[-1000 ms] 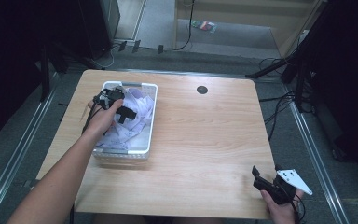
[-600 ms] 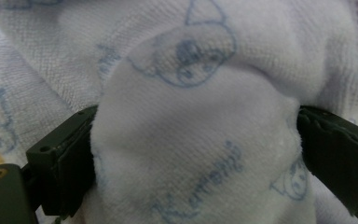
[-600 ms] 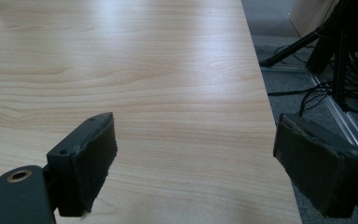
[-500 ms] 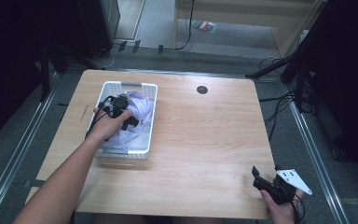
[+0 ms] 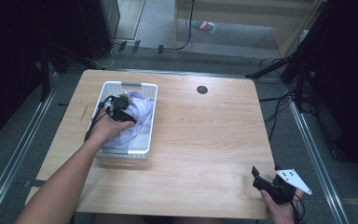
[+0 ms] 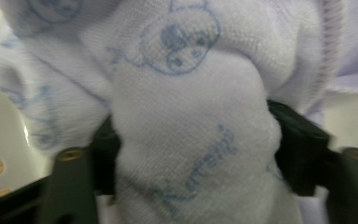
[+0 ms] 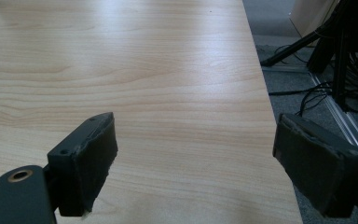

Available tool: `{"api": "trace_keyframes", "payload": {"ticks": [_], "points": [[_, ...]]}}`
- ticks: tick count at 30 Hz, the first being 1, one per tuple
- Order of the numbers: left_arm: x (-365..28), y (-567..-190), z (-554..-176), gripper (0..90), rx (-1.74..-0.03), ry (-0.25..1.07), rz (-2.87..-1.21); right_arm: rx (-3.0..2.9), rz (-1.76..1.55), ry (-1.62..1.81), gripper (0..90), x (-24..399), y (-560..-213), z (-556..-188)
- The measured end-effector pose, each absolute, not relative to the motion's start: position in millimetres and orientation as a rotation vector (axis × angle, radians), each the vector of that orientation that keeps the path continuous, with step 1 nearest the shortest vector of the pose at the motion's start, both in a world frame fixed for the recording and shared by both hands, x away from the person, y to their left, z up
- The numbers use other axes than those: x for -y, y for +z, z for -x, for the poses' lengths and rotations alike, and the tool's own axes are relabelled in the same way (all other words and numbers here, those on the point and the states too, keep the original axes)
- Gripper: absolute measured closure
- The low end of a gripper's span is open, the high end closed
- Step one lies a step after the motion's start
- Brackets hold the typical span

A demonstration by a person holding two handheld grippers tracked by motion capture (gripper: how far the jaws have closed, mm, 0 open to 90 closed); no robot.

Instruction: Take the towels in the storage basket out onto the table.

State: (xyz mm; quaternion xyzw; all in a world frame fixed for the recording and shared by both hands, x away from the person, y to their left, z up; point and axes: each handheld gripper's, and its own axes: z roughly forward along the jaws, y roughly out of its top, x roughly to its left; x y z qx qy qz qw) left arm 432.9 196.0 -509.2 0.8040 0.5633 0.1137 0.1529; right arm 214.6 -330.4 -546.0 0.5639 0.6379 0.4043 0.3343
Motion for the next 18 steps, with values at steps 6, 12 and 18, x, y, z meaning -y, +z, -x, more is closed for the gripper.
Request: {"api": "trace_keyframes", "payload": {"ticks": [6,12,18], "points": [[-194.3,-506.7,-432.5,58.8,-1.592,0.351,-2.332,-1.664,-1.47,1.056,13.9,330.4,-546.0,-214.6],[-195.0,-503.1,-432.8,62.8,-1.604,0.336,-2.305,-1.665,-1.47,1.058,13.9,330.6,-546.0,-214.6],[-200.0,-489.3,-431.9,63.8,-1.576,0.325,-2.287,-1.666,-1.471,1.059,13.9,330.7,-546.0,-214.7]]}}
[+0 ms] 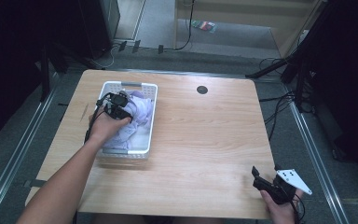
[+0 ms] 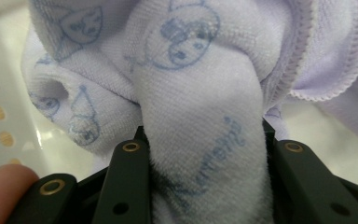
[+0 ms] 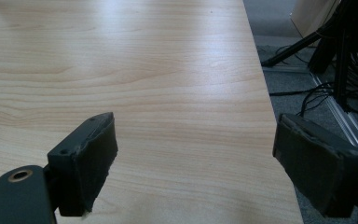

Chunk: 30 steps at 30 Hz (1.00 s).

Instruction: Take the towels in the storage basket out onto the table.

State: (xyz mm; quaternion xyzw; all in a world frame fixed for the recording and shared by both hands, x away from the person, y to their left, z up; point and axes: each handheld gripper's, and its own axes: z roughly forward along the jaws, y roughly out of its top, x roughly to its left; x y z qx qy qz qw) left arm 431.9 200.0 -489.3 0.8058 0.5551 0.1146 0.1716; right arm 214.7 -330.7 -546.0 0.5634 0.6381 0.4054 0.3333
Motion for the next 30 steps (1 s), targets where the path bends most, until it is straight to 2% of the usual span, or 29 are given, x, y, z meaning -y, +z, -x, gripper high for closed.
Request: {"api": "trace_keyframes", "payload": {"ticks": [4,13,30], "points": [[-202.2,-474.1,-429.9,63.8,-1.555,0.364,-2.269,-1.666,-1.471,1.058,13.9,330.6,-546.0,-214.6],[-213.2,-450.7,-426.2,63.8,-1.557,0.351,-2.207,-1.664,-1.472,1.056,13.9,330.6,-546.0,-214.6],[-213.4,-395.0,-422.3,63.5,-1.521,0.373,-2.196,-1.667,-1.469,1.055,13.9,330.5,-546.1,-215.0]]}}
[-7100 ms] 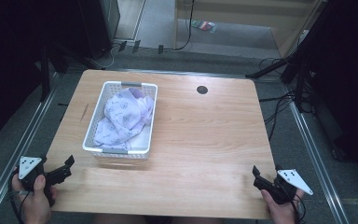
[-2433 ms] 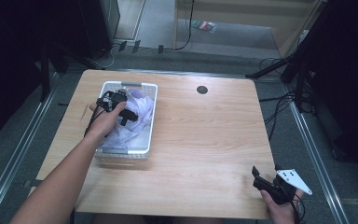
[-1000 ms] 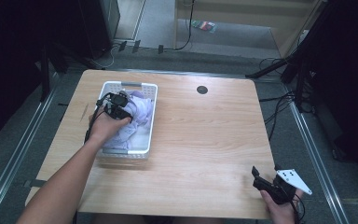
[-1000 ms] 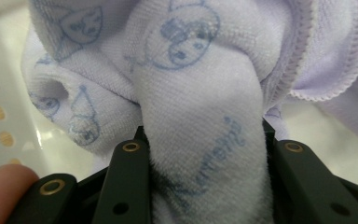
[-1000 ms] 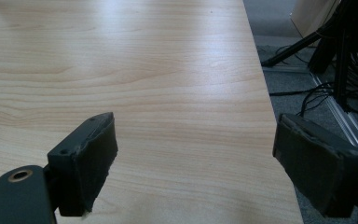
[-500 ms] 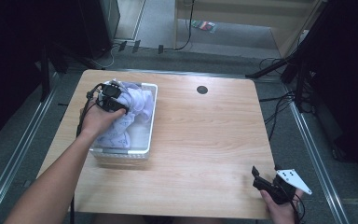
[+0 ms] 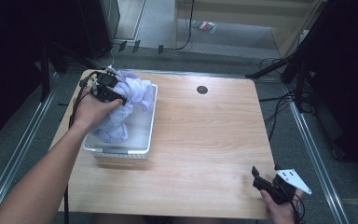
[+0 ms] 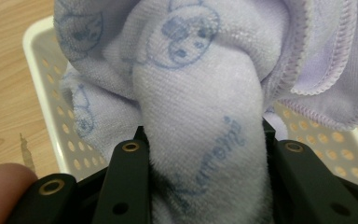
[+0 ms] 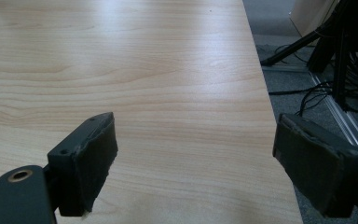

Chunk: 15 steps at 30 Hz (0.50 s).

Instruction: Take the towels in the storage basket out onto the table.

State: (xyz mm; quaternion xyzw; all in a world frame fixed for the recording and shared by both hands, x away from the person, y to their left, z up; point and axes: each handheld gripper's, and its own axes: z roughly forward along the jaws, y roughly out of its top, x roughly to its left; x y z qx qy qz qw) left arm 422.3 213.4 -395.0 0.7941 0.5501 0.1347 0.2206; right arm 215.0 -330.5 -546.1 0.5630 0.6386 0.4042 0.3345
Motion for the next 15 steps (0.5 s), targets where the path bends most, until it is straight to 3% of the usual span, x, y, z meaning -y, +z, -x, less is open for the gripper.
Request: {"api": "trace_keyframes", "payload": {"ticks": [15], "points": [[-200.9,-363.8,-423.4,63.2,-1.488,0.382,-2.189,-1.664,-1.472,1.053,13.9,330.5,-546.0,-214.8]]}}
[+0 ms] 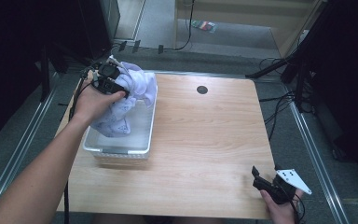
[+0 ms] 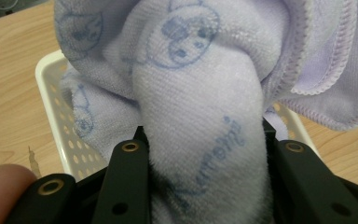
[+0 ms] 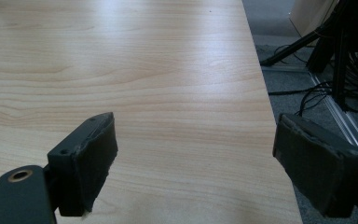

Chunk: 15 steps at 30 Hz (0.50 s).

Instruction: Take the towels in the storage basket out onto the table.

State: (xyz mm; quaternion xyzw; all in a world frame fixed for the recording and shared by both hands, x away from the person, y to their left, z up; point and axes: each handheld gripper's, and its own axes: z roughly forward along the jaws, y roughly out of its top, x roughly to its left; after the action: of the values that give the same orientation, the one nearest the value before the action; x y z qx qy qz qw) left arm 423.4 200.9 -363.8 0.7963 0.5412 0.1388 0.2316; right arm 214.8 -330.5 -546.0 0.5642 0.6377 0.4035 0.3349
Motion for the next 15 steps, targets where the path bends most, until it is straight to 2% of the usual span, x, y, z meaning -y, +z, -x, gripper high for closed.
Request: {"api": "trace_keyframes", "payload": {"ticks": [15], "points": [[-185.5,-337.7,-422.9,63.0,-1.441,0.373,-2.195,-1.664,-1.468,1.049,13.9,330.4,-546.2,-215.1]]}}
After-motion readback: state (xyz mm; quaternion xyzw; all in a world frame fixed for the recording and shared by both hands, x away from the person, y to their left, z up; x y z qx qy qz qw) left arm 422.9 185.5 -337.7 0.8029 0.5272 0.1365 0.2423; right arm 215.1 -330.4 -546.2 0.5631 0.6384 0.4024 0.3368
